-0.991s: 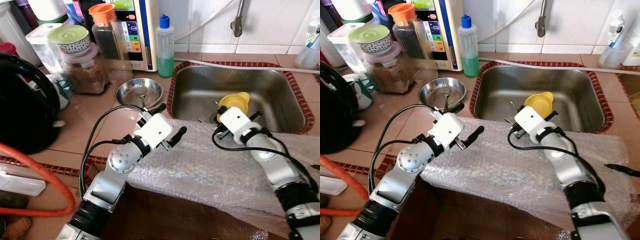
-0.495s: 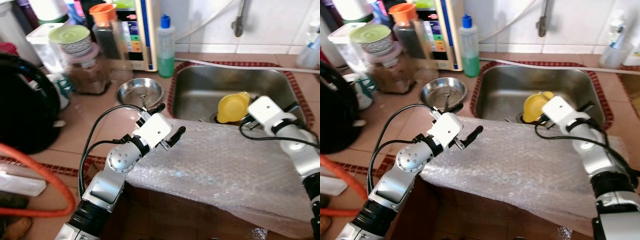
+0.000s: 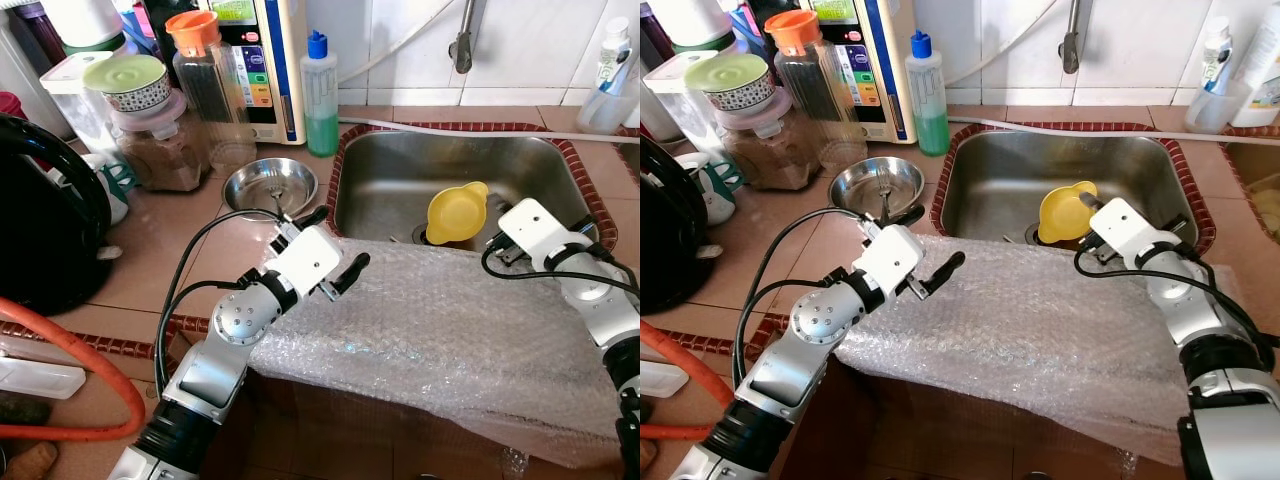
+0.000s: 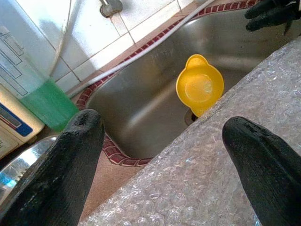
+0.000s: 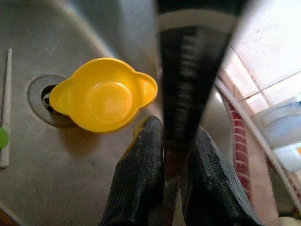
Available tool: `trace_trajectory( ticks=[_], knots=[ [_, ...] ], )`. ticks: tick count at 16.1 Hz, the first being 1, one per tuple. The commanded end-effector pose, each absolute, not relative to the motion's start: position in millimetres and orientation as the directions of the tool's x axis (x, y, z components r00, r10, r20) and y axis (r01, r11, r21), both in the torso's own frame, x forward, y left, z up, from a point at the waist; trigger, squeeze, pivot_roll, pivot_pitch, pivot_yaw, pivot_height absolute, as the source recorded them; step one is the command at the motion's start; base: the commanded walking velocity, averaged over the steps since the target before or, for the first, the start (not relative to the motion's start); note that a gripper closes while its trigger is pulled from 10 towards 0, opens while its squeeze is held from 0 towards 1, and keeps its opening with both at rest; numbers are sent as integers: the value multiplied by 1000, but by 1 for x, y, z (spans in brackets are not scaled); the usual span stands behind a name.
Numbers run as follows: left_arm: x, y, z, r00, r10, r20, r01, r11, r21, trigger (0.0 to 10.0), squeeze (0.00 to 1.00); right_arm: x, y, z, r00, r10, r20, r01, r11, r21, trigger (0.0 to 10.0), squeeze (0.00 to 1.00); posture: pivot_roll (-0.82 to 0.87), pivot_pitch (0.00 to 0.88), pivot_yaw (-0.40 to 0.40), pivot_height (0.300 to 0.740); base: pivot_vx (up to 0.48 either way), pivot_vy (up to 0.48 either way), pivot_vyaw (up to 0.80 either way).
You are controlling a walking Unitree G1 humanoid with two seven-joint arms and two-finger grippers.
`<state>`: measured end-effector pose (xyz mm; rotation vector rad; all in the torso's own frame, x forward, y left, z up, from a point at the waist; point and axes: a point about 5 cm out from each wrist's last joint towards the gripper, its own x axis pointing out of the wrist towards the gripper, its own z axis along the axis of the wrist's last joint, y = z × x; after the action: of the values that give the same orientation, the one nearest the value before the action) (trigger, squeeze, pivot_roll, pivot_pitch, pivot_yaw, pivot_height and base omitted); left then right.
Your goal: Kitchen organization
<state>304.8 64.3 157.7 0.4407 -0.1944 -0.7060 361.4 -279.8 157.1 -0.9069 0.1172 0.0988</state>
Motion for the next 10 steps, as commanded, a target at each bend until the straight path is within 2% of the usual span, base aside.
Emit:
trace_trajectory(
  ticks=[1, 7, 10],
  knots=[
    [305, 67, 160, 746, -665, 24, 581, 668, 466, 10000, 0, 363, -279, 155, 984, 38, -171, -157, 632, -759, 10000, 1000, -266, 92, 161, 740, 0, 0, 0],
    [306, 66, 160, 742, -670, 22, 583, 662, 471, 10000, 0, 367, -279, 162, 985, 46, -164, -154, 645, -748, 10000, 1000, -270, 84, 157, 740, 0, 0, 0],
    [307, 65, 161, 744, -668, 25, 580, 665, 471, 10000, 0, 369, -276, 170, 992, 63, -110, -125, 643, -755, 10000, 1000, -270, 80, 153, 740, 0, 0, 0]
  ],
)
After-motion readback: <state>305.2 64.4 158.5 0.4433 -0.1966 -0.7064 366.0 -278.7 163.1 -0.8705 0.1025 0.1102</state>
